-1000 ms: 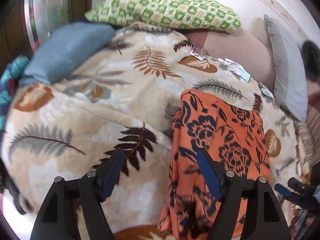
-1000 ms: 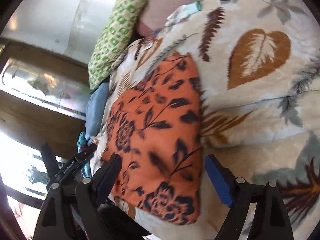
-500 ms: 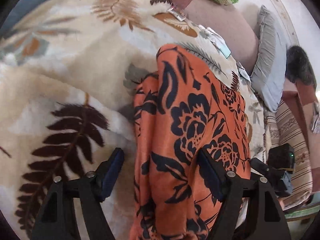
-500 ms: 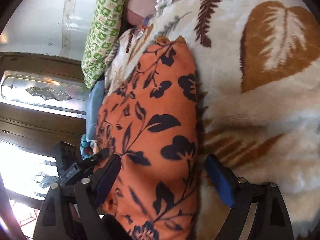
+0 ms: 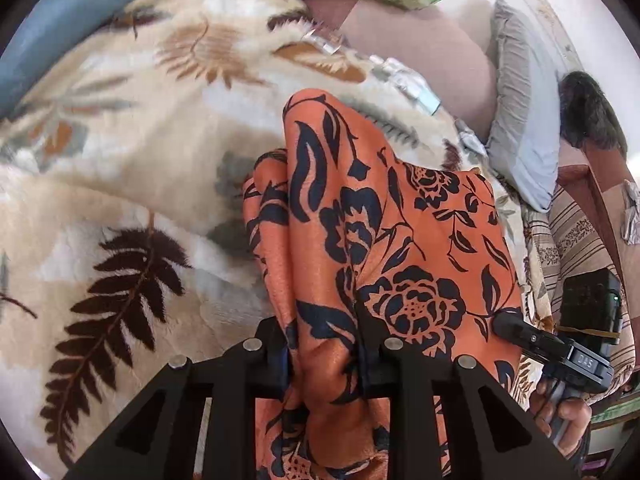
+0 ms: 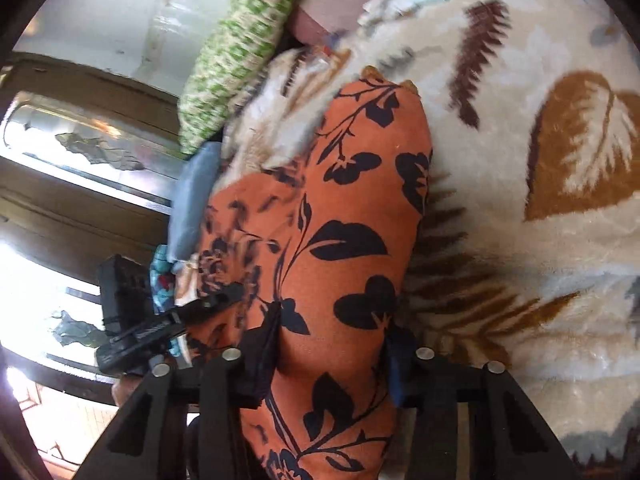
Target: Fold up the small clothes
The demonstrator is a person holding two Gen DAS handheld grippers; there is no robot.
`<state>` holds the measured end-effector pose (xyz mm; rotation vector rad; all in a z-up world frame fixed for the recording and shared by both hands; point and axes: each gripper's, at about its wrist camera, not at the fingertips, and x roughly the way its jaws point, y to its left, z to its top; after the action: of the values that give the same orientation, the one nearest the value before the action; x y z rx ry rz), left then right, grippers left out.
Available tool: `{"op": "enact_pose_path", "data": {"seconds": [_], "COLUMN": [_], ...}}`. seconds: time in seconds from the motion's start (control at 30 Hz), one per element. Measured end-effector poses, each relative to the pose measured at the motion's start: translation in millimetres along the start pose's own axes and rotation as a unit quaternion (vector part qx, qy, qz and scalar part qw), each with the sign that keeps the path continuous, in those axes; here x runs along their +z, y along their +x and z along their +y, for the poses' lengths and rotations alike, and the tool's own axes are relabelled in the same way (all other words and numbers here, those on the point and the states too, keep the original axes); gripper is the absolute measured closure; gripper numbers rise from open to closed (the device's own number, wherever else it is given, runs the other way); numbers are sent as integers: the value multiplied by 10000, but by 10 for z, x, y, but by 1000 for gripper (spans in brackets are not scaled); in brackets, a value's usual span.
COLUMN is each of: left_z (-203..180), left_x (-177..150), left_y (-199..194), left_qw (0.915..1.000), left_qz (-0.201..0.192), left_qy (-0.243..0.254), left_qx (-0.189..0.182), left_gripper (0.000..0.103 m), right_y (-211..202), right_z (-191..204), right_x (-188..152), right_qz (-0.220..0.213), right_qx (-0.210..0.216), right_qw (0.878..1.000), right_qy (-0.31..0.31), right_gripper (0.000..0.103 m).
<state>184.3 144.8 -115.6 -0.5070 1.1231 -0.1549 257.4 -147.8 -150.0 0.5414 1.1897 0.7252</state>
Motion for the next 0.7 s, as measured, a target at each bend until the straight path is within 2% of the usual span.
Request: {"op": "enact_pose_path", "data": {"seconds": [0.17,0.33,0.5,0.7], "left_z": [-424,-1009,-1405,-1531], "left_x": [-28,-57,-109,-260], "left_y": [-453,-597,-333,231], "left_qw": [9984,9948,9938,9953], "left_qz": [-406,-580,-387,82], "left_qy": [383,733,896,887], "left_qx": [-124,-408,-528,-392], "left_gripper": [78,78,77,77], "right_y": [-470,-1184,-1678,-1751], "right_z": [306,471,241,-388], "right_x": [4,10,-29,-126], "right_qz": [-396,-801,-1061,-952], "right_qx": [53,0,-146,-272], "right_qw": [9988,9957,9936,9949], "right_qy": [-271,-473,-345,175], "right_gripper": [59,59,59,59]}}
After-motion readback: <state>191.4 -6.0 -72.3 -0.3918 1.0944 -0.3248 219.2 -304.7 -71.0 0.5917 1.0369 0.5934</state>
